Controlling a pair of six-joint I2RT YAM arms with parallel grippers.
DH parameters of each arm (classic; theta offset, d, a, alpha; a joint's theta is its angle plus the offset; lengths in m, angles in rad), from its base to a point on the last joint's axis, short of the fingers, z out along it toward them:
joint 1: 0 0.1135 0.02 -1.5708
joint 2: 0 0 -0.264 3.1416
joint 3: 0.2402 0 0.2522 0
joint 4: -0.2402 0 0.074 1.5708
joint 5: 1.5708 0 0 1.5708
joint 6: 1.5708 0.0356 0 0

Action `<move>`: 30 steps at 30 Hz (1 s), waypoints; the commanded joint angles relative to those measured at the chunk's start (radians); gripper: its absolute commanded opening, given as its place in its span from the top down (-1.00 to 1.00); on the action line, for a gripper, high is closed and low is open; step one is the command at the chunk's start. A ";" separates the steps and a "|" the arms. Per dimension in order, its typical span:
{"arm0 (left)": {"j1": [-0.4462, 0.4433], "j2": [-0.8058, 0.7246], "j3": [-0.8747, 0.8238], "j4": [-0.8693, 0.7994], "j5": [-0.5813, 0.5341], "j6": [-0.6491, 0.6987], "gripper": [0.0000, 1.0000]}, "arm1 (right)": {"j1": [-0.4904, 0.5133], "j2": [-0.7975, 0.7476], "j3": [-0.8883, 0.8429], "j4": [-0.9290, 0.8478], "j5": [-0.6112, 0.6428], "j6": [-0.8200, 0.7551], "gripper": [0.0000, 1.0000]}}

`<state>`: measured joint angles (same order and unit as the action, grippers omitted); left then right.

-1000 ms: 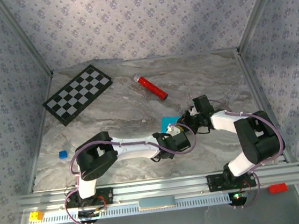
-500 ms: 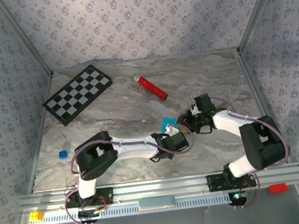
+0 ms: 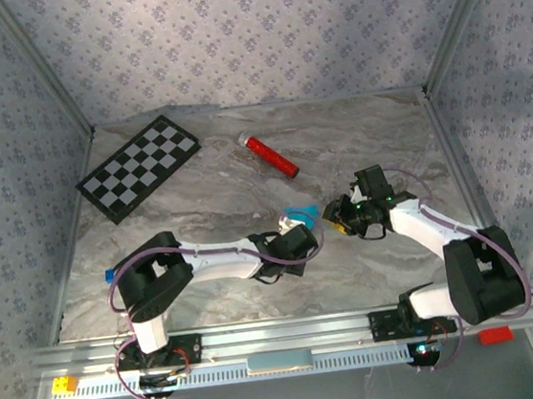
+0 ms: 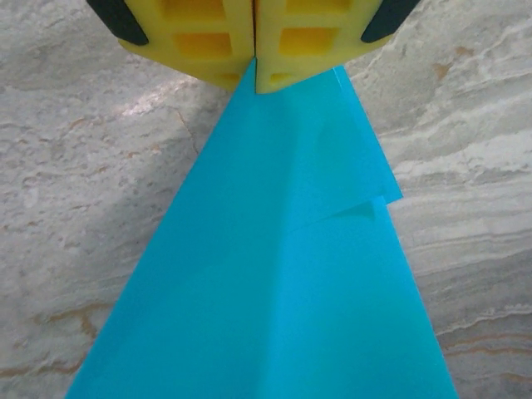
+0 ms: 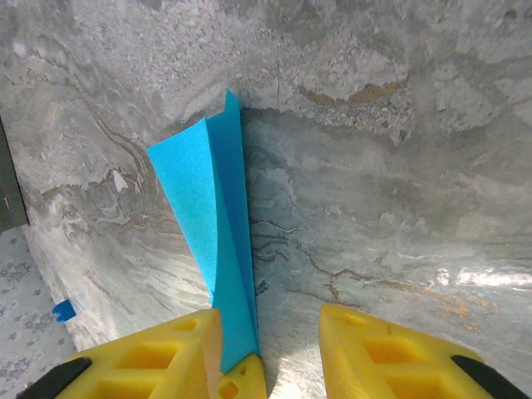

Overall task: Fold a paper plane with a square sheet of paper (pick it up from the middle)
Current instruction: Fold the wing for the fifth time at the center of the table.

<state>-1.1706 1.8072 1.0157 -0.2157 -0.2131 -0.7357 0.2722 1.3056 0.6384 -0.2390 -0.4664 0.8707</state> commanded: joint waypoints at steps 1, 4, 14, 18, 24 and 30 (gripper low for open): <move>0.022 -0.031 -0.059 0.105 0.105 -0.033 0.85 | 0.031 -0.080 -0.045 0.062 0.079 -0.041 0.26; 0.048 -0.046 -0.109 0.183 0.158 -0.059 0.85 | 0.067 -0.145 -0.077 0.119 0.101 -0.111 0.27; 0.134 -0.069 -0.258 0.419 0.341 -0.108 0.88 | 0.100 -0.063 -0.072 0.188 -0.138 -0.158 0.55; 0.149 -0.077 -0.292 0.465 0.371 -0.109 0.93 | 0.150 -0.035 -0.056 0.197 -0.134 -0.186 0.64; 0.182 -0.064 -0.352 0.574 0.473 -0.130 0.94 | 0.190 0.045 -0.035 0.244 -0.163 -0.197 0.76; 0.205 -0.060 -0.395 0.646 0.534 -0.137 0.95 | 0.222 0.135 -0.006 0.288 -0.180 -0.194 0.85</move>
<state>-0.9722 1.7401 0.6518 0.4404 0.2573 -0.8658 0.4828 1.4097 0.5945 0.0093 -0.6201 0.6903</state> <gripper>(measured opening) 0.046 0.081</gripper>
